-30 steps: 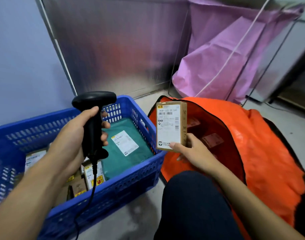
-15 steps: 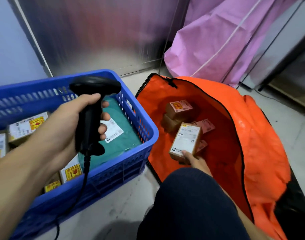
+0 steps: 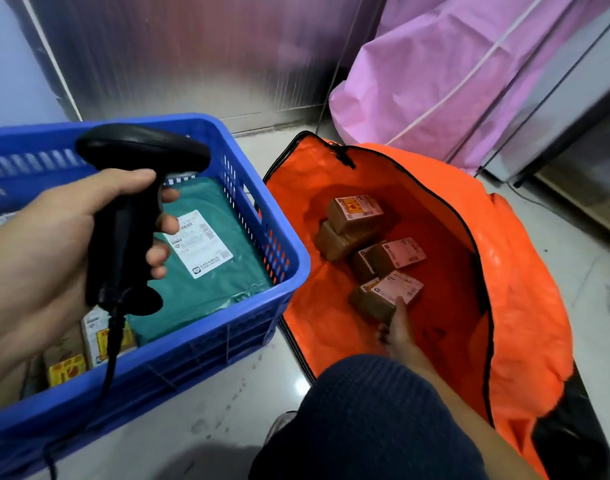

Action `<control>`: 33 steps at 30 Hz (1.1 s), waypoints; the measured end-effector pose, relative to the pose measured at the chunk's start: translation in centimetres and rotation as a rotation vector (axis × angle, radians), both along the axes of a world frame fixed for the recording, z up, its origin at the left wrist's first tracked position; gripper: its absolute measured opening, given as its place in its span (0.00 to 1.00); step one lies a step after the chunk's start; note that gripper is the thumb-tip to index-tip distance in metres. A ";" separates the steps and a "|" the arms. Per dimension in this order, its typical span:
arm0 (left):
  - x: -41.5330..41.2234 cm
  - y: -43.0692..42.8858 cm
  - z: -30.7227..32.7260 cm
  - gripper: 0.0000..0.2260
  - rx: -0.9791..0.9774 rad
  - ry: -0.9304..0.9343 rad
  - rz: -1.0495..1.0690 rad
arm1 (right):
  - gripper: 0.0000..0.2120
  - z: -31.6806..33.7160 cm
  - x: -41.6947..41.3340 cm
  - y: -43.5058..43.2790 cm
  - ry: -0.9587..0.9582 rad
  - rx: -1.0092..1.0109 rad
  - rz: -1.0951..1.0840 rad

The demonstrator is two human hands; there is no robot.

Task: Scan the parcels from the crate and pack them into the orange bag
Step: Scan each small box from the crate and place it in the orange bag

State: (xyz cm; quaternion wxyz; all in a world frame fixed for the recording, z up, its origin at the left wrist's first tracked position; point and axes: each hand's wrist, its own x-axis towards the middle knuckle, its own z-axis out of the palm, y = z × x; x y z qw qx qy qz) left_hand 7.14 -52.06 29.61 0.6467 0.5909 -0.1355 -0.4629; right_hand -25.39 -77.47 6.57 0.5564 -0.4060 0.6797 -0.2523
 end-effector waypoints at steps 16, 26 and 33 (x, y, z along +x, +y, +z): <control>-5.8 -5.1 -0.2 0.12 0.035 -0.186 -0.118 | 0.26 -3.3 1.2 -5.6 0.508 -0.213 0.271; -10.7 -10.0 -5.5 0.16 0.077 -0.625 -0.323 | 0.16 -2.1 2.2 -6.0 0.880 -0.512 0.943; -10.4 -12.2 -9.0 0.18 -0.007 -0.465 -0.215 | 0.41 -3.5 2.3 -9.9 1.019 -0.309 0.944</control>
